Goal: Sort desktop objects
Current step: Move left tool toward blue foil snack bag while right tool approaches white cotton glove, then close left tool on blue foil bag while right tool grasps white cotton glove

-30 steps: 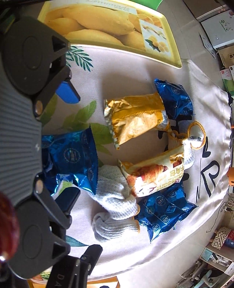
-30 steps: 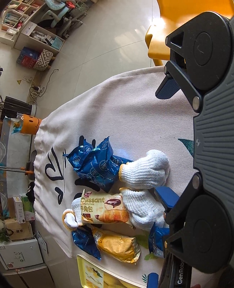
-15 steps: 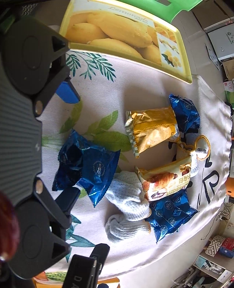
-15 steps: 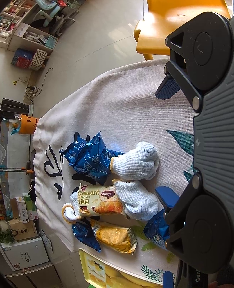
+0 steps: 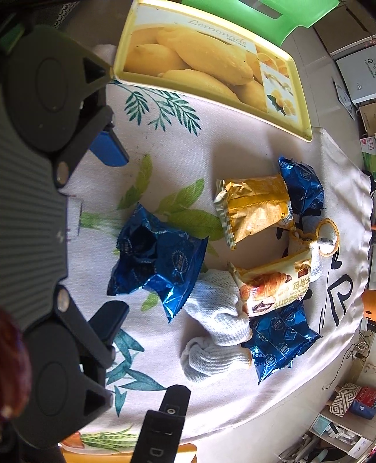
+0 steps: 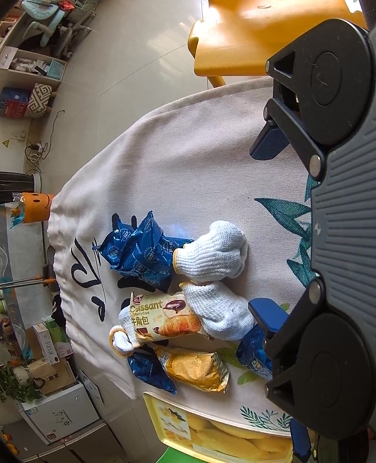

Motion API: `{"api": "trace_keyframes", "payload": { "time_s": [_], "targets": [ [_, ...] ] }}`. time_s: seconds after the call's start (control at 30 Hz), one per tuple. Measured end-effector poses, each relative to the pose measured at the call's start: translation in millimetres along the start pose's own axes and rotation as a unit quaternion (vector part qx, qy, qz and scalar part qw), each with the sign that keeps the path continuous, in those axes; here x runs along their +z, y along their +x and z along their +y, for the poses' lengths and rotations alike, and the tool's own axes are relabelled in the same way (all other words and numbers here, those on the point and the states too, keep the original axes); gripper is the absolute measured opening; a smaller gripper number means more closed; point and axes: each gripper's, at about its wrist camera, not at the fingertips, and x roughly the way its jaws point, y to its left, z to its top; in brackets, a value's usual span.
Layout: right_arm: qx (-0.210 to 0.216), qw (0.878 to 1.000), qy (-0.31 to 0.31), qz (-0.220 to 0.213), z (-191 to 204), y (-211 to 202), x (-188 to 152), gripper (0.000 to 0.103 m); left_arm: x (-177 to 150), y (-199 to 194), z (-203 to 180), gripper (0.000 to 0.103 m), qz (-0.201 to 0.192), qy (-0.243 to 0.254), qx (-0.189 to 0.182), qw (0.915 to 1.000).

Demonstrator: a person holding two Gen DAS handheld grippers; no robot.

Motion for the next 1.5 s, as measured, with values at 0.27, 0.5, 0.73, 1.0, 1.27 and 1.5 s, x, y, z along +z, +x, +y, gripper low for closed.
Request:
{"api": "trace_keyframes", "payload": {
  "time_s": [0.27, 0.5, 0.73, 1.0, 1.27, 1.5],
  "targets": [
    [0.006, 1.0, 0.011, 0.001, -5, -5, -2, 0.1, -6, -12, -9, 0.102, -0.005, -0.002, -0.002, 1.0],
    [0.006, 1.0, 0.008, -0.007, -4, -11, -3, 0.1, -10, -24, -12, 0.102, -0.012, -0.002, 0.002, 0.9999],
    [0.011, 1.0, 0.004, -0.016, -3, -19, -5, 0.1, -13, -41, -14, 0.102, -0.023, 0.002, 0.007, 0.9997],
    [0.016, 0.999, 0.017, -0.023, -8, -30, -6, 0.1, -18, -55, -20, 0.102, -0.03, 0.006, 0.006, 0.9995],
    [-0.001, 1.0, 0.022, -0.02, -11, -27, -9, 0.1, -12, -52, -11, 0.102, -0.041, 0.005, -0.007, 0.9991],
    [0.0, 1.0, 0.019, 0.0, -9, -25, -9, 0.1, -4, -42, 11, 0.102, -0.043, -0.01, -0.019, 0.9988]
  ]
}}
